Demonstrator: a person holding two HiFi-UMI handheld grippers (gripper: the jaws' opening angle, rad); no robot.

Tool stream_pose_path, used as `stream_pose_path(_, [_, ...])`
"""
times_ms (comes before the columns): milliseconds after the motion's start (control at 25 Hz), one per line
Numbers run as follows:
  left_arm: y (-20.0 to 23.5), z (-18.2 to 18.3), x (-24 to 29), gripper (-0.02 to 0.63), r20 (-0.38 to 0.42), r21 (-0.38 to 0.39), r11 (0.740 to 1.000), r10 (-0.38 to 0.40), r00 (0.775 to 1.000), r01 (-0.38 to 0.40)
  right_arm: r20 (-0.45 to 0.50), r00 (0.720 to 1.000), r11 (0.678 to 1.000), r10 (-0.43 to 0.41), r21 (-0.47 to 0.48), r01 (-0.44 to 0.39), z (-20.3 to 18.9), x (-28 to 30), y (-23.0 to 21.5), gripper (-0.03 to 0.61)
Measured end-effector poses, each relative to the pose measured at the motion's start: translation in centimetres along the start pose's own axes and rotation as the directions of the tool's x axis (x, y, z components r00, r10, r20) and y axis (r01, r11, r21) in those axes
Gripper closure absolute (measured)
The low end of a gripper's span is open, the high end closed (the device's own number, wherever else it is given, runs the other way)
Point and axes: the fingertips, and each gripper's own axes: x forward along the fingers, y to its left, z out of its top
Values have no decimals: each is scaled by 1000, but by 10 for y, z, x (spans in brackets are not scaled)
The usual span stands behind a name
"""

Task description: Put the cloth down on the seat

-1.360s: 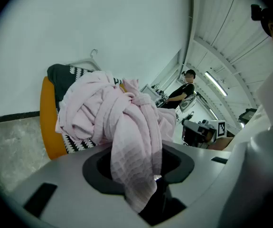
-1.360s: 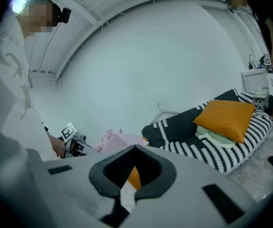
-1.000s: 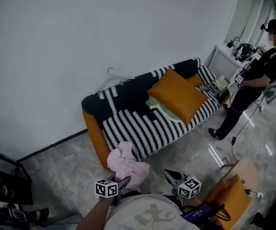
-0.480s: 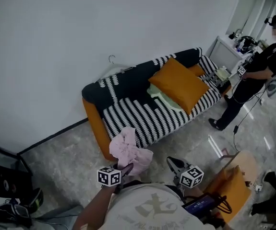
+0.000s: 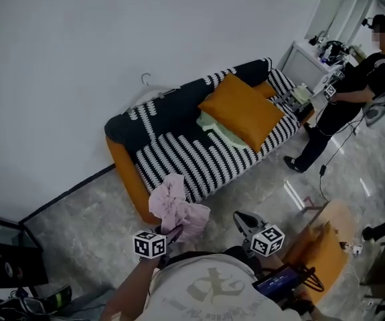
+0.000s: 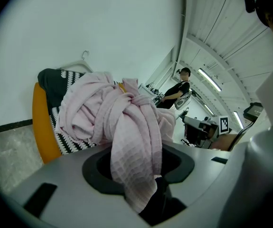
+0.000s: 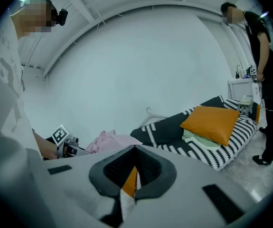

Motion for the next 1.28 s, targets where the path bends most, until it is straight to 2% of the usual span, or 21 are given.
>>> stream_pose_path(560, [-1,-1,12,425,-29,15,1000,-14,999,14,18,999,1000,-27,-2,27,9,-7,-8,563])
stream_pose_path(840, [3,-10,3,423,-42,-25,999,23,999,-24,-1,1000,1000,1,23,-1,-1,-1,1,563])
stream_pose_path(1280, [-11,29,69,423,-64,-58,992,108,992,-111,0,995,994,104,41,-104,40,29,-86,563])
